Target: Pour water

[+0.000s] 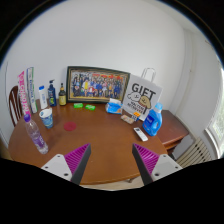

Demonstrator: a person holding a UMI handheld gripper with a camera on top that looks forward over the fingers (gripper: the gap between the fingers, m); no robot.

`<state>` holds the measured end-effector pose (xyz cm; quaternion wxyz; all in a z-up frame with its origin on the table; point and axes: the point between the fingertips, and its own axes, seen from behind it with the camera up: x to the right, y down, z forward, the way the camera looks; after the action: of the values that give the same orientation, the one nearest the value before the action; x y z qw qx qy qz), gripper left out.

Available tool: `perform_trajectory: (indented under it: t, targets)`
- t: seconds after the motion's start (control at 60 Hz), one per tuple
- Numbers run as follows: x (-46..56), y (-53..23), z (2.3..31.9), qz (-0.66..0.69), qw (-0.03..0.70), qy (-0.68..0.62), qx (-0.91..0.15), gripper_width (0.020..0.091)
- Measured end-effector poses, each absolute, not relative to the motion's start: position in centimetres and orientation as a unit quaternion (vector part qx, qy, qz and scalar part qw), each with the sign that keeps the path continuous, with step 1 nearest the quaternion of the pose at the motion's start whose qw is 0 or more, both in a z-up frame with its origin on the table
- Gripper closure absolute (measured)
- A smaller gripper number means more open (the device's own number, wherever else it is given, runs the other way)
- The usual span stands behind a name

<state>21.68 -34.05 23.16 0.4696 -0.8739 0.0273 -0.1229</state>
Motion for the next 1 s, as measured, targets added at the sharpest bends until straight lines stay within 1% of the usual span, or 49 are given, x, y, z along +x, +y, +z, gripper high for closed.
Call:
perform_trajectory:
  t: [0.133, 0.317, 0.45, 0.617, 0.75, 0.833, 0.9, 0.967, 0.983, 1.0]
  targets:
    - [18.7, -34.6, 21.9, -0.124, 0.464, 0.017, -0.877, 0.0249]
    - [7.5, -35.1, 17.5, -0.085, 0.452, 0.006, -0.888, 0.0253]
    - [-0.9, -34.1, 14.7, -0.043, 0.467, -0.031, -0.883, 0.0249]
    - [-8.9, -30.6, 11.7, -0.011, 0.493, -0.053, -0.868, 0.0249]
    - [-11.5, -26.0, 9.6, 0.000, 0.516, -0.037, -0.856, 0.0254]
    - [-11.2, -23.4, 8.0, -0.013, 0.525, -0.021, -0.851, 0.0297]
    - [-11.1, -21.9, 6.9, -0.016, 0.529, -0.013, -0.848, 0.0364]
    - [-11.0, -20.9, 6.0, -0.018, 0.532, -0.010, -0.846, 0.0468]
    - [-11.0, -20.7, 6.0, -0.019, 0.534, -0.011, -0.845, 0.0506]
    - [-11.0, -20.6, 6.0, -0.020, 0.537, -0.012, -0.843, 0.0562]
